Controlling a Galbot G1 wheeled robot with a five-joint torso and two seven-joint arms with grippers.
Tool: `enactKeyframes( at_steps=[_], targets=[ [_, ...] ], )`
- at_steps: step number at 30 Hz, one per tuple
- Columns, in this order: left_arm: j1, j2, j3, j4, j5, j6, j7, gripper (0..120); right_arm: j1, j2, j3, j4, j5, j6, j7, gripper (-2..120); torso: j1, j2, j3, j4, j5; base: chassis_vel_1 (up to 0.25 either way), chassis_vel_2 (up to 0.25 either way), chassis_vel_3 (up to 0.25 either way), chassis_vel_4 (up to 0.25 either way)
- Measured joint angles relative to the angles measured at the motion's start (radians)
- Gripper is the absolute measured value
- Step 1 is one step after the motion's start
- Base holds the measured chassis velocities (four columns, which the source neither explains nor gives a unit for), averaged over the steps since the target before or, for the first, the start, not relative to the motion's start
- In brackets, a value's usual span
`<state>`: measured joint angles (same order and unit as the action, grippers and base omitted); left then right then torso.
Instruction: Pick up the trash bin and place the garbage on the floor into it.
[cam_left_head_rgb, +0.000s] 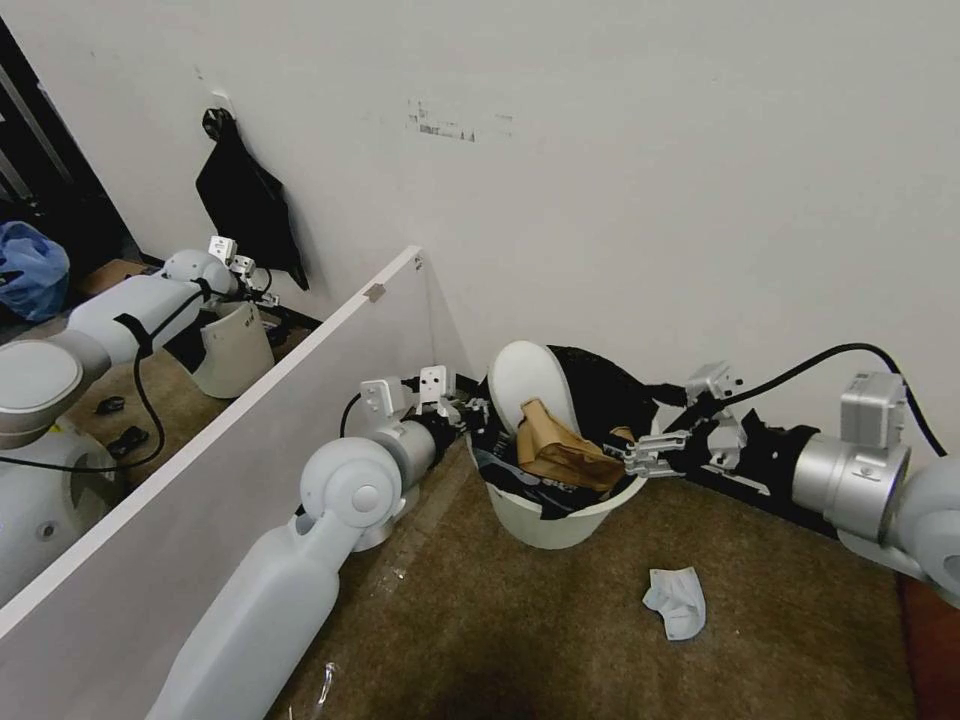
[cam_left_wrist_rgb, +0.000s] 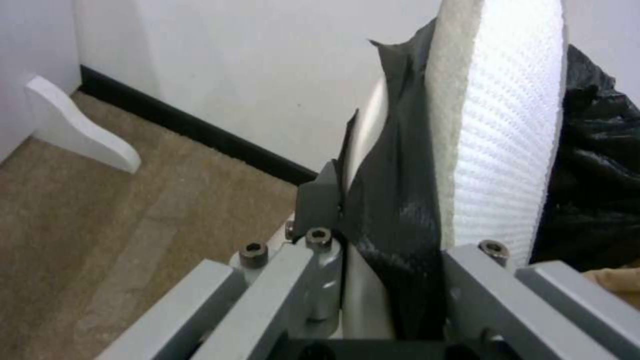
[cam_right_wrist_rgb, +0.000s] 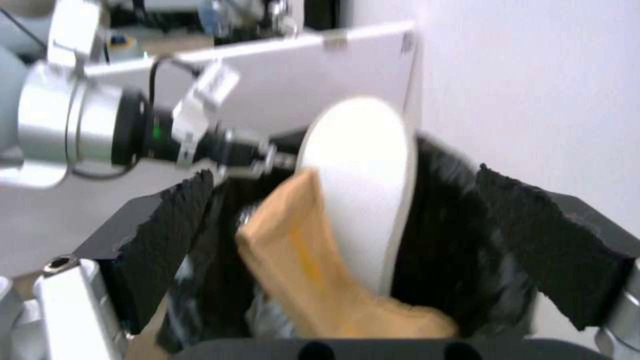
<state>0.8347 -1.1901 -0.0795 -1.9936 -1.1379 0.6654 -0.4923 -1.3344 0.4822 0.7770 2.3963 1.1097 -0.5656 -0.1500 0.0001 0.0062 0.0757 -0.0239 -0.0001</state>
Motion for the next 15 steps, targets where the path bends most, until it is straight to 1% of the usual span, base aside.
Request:
enactKeyframes(
  at_steps=[3, 9, 12, 13, 15],
  targets=[
    [0.001, 0.003, -0.011, 0.000, -0.002, -0.001, -0.002, 4, -0.007, 0.000, 0.033, 0.002, -0.004, 0.029, -0.011, 100, 0.000, 0.000, 0.000, 0.0000, 0.0000, 0.000, 0.000, 0.000, 0.000],
    [-0.001, 0.001, -0.020, 0.001, -0.005, -0.002, -0.005, 4, -0.010, 0.001, 0.046, 0.003, -0.004, 0.046, -0.007, 100, 0.000, 0.000, 0.000, 0.0000, 0.0000, 0.000, 0.000, 0.000, 0.000],
    [0.001, 0.006, -0.054, -0.005, -0.015, -0.004, -0.017, 4, -0.021, 0.015, 0.065, -0.018, -0.007, 0.048, 0.033, 100, 0.000, 0.000, 0.000, 0.0000, 0.0000, 0.000, 0.000, 0.000, 0.000],
    [0.001, 0.006, -0.054, -0.005, -0.015, -0.004, -0.017, 4, -0.021, 0.015, 0.065, -0.018, -0.007, 0.048, 0.033, 100, 0.000, 0.000, 0.000, 0.0000, 0.0000, 0.000, 0.000, 0.000, 0.000],
    [0.002, 0.014, -0.075, -0.015, -0.024, -0.004, -0.028, 4, -0.021, 0.029, 0.068, -0.032, -0.008, 0.041, 0.071, 100, 0.000, 0.000, 0.000, 0.0000, -0.0001, 0.000, 0.000, 0.000, 0.000]
  ],
)
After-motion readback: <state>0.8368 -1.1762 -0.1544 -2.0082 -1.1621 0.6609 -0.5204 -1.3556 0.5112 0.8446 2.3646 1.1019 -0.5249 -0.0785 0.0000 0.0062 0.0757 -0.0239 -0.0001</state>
